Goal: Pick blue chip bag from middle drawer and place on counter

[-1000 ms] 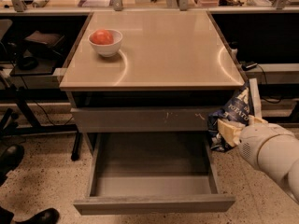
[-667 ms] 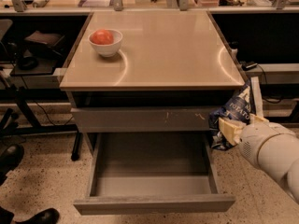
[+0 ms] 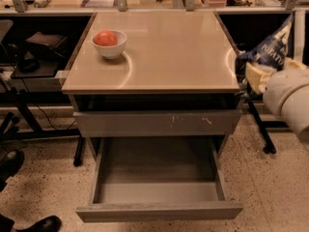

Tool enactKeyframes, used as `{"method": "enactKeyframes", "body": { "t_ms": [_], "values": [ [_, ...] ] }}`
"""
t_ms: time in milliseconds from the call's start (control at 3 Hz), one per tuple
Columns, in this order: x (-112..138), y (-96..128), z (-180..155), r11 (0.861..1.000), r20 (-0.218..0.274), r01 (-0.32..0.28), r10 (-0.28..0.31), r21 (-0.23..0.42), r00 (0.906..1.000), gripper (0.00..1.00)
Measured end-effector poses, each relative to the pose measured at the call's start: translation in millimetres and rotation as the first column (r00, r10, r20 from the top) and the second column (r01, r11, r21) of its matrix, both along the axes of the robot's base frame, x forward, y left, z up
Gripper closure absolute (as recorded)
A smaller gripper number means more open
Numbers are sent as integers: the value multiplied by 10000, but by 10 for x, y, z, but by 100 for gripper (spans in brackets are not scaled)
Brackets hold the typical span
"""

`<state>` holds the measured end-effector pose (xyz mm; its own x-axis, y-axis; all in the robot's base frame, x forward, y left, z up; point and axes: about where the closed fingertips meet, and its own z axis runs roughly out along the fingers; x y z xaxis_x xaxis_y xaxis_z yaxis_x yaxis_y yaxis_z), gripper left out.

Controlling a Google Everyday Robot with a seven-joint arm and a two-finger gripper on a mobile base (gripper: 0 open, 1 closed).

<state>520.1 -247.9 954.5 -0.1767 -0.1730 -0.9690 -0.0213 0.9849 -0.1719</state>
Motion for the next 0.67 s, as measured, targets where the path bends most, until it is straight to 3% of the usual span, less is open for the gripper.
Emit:
{"method": "enactKeyframes", "body": {
  "t_ms": [333,667],
  "values": [
    [422,-107,502,9991,928,398,-408,117,9949,100],
    [490,-21,568,9995,936,316,-324,99,9951,100]
  ]
}}
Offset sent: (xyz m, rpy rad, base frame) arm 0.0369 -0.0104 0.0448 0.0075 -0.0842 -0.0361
